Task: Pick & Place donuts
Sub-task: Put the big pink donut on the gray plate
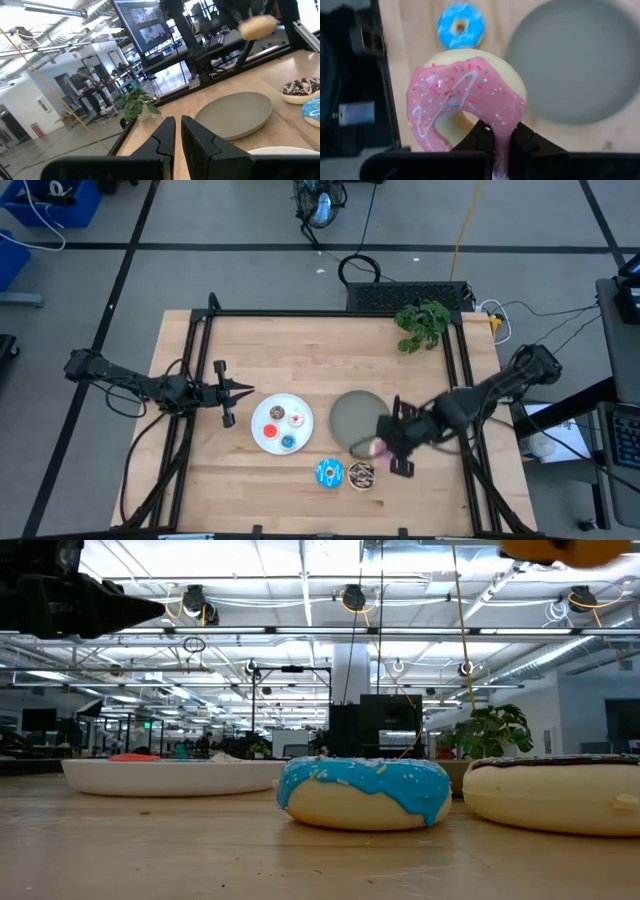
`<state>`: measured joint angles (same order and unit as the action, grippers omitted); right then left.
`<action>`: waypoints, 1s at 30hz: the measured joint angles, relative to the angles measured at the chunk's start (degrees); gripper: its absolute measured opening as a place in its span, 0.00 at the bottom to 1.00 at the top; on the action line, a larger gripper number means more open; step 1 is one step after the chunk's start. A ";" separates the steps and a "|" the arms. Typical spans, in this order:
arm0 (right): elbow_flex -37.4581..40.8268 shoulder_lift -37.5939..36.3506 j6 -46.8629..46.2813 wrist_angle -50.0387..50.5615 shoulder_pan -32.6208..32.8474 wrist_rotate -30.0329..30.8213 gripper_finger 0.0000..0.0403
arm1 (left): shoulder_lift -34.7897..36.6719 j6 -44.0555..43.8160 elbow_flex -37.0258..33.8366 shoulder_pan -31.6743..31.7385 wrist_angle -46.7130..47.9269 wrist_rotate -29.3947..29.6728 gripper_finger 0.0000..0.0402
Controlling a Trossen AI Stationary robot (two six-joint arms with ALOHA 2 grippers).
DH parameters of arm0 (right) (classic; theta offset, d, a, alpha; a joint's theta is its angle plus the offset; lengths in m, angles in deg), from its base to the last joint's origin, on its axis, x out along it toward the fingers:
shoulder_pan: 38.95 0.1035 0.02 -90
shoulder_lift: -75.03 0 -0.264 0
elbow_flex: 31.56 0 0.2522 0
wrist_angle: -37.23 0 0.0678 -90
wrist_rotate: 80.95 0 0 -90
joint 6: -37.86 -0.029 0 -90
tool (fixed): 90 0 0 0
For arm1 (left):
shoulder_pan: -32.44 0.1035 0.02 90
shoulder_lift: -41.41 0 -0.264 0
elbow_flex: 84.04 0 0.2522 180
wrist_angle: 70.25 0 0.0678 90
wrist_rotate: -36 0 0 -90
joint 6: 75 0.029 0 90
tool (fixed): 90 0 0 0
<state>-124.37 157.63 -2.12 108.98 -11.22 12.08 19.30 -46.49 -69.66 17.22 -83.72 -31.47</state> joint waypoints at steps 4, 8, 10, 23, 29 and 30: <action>-6.69 -0.02 3.79 5.63 -6.17 2.16 0.03 | -0.02 0.47 0.00 0.00 -0.01 0.01 0.09; -8.72 -0.02 9.22 5.63 -13.89 4.38 0.03 | 0.00 2.95 0.00 0.00 0.02 0.02 0.09; -8.74 0.55 11.67 5.64 -17.97 4.23 0.03 | -0.01 3.16 0.00 0.00 0.11 0.03 0.09; -8.72 14.65 25.35 5.70 -32.94 -7.07 0.03 | -0.02 7.38 0.00 0.00 0.17 0.06 0.09; -8.68 23.02 31.64 4.32 -32.97 -10.43 0.03 | -0.02 7.40 0.00 0.00 0.16 0.06 0.09; -8.68 24.26 32.40 4.12 -32.99 -10.40 0.03 | -0.02 7.38 0.00 0.00 0.18 0.06 0.09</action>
<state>-133.05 181.89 30.29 113.10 -44.21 1.69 19.28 -39.11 -69.66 17.22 -83.53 -31.42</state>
